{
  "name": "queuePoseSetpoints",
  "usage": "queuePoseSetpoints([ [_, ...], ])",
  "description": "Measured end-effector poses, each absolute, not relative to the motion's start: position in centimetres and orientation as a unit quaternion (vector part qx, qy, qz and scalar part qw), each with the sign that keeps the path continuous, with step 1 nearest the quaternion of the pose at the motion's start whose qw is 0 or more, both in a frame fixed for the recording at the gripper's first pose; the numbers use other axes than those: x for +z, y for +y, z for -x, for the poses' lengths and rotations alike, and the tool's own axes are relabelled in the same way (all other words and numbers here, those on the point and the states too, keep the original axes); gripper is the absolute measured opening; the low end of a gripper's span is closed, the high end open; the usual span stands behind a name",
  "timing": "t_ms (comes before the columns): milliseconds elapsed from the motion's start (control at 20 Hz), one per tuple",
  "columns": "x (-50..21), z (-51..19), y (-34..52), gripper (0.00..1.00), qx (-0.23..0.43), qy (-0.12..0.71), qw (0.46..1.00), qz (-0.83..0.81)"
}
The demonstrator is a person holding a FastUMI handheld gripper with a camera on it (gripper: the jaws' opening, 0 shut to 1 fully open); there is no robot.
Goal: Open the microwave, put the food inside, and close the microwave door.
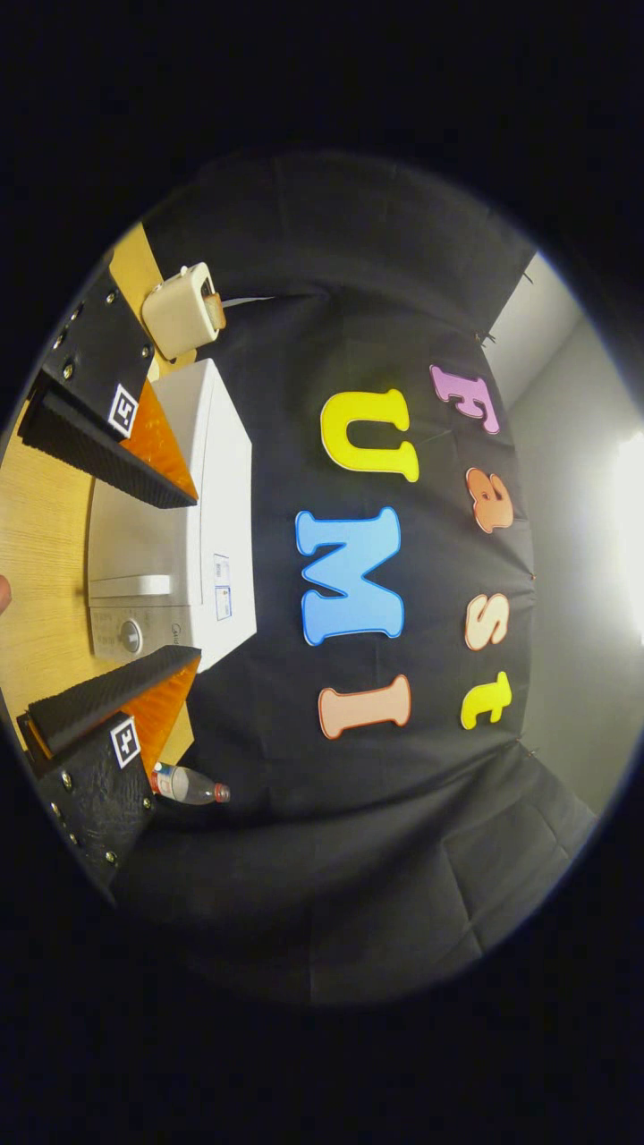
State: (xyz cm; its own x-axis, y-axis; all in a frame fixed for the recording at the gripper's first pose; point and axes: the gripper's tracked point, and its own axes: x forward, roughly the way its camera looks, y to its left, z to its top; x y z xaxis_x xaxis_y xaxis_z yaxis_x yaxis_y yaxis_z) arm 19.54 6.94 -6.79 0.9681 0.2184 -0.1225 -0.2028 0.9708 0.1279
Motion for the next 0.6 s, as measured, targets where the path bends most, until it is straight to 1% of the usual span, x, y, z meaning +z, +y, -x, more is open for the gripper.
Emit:
queuePoseSetpoints([
  [300, -13.4, -23.8, 9.4, 0.98, 0.148, 0.126, 0.980, -0.044],
  [500, -18.3, -27.3, 8.9, 0.98, 0.123, 0.172, 0.977, -0.031],
  [600, -20.7, -28.7, 8.4, 0.84, 0.104, 0.202, 0.973, -0.037],
])
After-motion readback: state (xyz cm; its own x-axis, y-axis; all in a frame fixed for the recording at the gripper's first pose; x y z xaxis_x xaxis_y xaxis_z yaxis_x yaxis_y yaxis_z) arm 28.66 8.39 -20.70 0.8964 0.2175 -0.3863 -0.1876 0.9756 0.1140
